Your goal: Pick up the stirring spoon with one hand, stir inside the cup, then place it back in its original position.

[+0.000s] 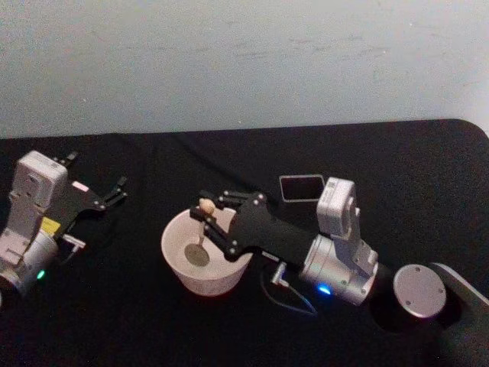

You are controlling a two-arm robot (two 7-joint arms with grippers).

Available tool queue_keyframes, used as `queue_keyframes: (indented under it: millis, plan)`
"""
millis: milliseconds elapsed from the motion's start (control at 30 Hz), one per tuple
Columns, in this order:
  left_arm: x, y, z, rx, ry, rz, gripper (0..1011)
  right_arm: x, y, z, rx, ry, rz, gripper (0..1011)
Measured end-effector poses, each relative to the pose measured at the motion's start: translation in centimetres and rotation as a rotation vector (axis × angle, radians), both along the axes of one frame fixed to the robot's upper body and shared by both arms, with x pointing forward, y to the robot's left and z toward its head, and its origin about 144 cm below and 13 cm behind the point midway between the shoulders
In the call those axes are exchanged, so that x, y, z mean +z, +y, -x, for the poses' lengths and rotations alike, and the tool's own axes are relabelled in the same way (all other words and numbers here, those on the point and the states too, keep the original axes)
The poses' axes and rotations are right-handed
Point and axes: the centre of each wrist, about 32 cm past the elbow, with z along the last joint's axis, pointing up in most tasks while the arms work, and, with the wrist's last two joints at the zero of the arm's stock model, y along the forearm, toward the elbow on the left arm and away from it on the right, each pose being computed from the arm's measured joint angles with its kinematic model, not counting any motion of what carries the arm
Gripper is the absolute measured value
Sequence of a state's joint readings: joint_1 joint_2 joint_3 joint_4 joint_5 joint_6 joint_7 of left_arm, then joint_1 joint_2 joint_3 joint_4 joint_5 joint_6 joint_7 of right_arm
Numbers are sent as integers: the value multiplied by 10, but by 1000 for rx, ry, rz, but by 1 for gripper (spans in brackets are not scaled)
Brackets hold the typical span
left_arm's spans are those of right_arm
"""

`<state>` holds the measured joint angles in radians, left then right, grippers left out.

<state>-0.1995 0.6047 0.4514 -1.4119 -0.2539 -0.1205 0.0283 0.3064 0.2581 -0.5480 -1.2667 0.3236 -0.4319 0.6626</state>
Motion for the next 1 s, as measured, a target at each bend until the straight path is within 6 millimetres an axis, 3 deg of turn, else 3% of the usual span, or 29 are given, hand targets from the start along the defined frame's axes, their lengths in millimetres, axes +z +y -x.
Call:
queue_keyframes:
  millis: [367,733,1000]
  plan:
    - [0,0,0,0,0,0,1001,-1,-4,-15,-75,-8,6,214]
    - [0,0,0,0,0,0,1001,-1,-8,-18,-90,-15,9,214]
    - [0,0,0,0,0,0,1001,-1,-21,-15,-109,-20,18,214]
